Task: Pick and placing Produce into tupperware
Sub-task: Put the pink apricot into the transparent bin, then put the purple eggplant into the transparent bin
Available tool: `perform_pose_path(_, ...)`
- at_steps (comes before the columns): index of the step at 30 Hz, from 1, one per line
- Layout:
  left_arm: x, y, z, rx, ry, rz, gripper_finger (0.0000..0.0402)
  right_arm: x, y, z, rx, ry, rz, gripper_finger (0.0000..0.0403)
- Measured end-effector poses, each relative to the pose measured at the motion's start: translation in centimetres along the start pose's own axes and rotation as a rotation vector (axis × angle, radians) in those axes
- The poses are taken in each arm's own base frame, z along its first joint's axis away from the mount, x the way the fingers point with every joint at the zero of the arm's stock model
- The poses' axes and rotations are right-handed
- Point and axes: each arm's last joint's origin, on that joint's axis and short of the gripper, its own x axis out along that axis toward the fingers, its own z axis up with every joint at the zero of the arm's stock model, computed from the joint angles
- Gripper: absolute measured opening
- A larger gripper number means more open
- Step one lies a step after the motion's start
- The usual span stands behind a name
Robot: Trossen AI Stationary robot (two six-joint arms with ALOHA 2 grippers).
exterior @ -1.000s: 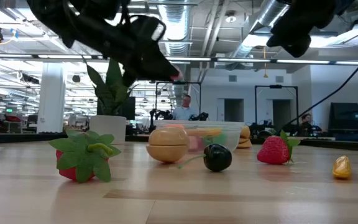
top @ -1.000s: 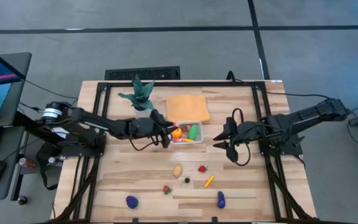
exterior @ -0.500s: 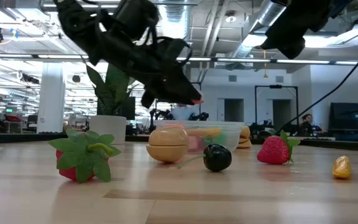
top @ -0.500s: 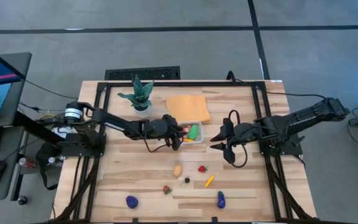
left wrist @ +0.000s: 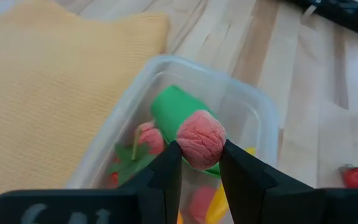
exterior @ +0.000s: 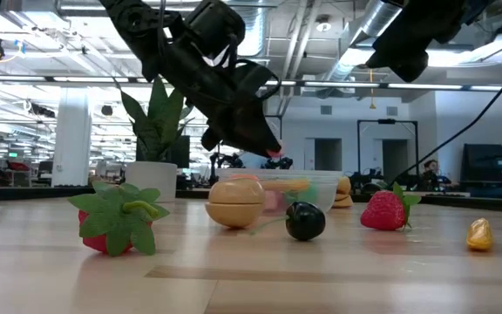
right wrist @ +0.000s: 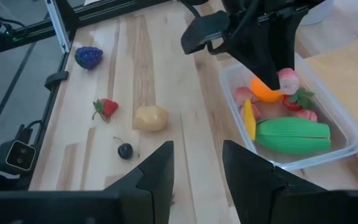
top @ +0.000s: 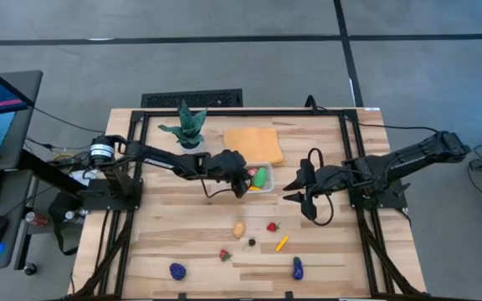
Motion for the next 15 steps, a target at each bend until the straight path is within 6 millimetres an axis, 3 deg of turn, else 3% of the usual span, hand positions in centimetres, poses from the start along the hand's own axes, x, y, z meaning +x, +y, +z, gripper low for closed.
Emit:
perform_pose_path(5,-0.05,-0.40,0.40,0.015,0.001,-0.046,0.0099,0.00,0.00,0.00,0.001,0.000,0.000,0.0129)
perform_pose_path(15,-0.05,-0.41,0.38,0.016,0.004,-0.050,0.0161,-0.08,0.51,-0.18,0.003,0.006,0.020,0.0129)
